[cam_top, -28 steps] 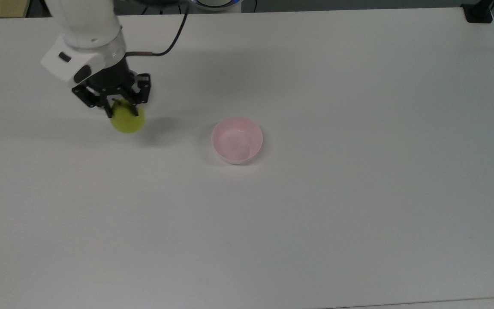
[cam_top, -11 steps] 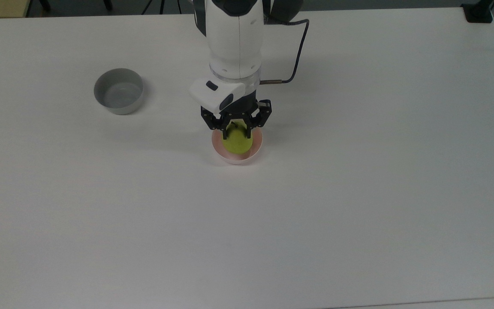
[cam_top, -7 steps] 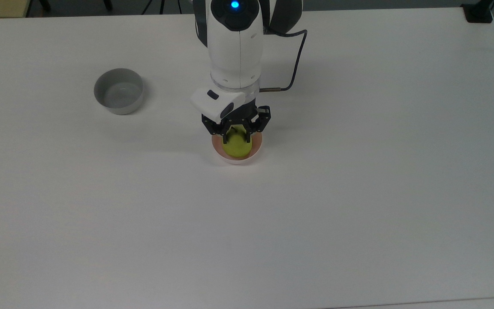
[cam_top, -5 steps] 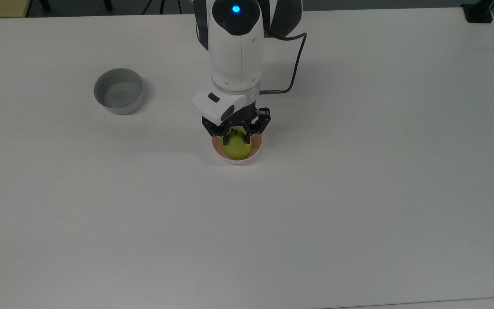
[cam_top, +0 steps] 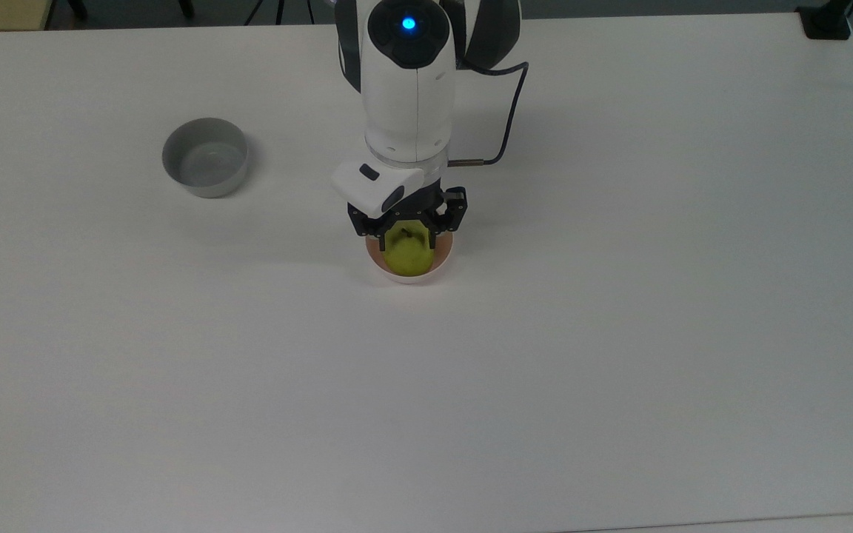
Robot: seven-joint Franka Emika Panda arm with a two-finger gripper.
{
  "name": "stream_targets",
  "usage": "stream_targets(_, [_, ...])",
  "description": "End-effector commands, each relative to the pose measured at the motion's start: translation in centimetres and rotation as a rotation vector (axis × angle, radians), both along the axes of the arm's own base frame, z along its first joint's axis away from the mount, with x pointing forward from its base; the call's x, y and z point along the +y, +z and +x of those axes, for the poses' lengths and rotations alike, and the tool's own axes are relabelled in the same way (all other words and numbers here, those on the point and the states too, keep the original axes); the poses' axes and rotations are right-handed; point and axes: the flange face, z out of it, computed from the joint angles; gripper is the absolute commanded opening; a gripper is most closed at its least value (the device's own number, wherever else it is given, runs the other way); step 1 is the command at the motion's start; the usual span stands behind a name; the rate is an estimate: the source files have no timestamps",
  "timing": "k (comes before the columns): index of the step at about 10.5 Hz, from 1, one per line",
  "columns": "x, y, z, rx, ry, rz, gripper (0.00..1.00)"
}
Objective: Place the pear in the bowl
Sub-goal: 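Lower the pear into the pink bowl and open the gripper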
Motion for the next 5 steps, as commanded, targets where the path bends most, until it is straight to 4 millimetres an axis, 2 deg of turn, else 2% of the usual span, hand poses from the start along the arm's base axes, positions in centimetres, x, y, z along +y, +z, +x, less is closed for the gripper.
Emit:
stream_targets(1, [0.0,1.9,-0.6,-0.018,-0.016,-0.02,1.0])
stream_targets(3, [-0.6,3.9,-0.8,-0.036,-0.031,-0.023,1.0])
stream_targets(5, [-1.0,7.1,-1.3,0.006,-0.044,-0.043,1.0])
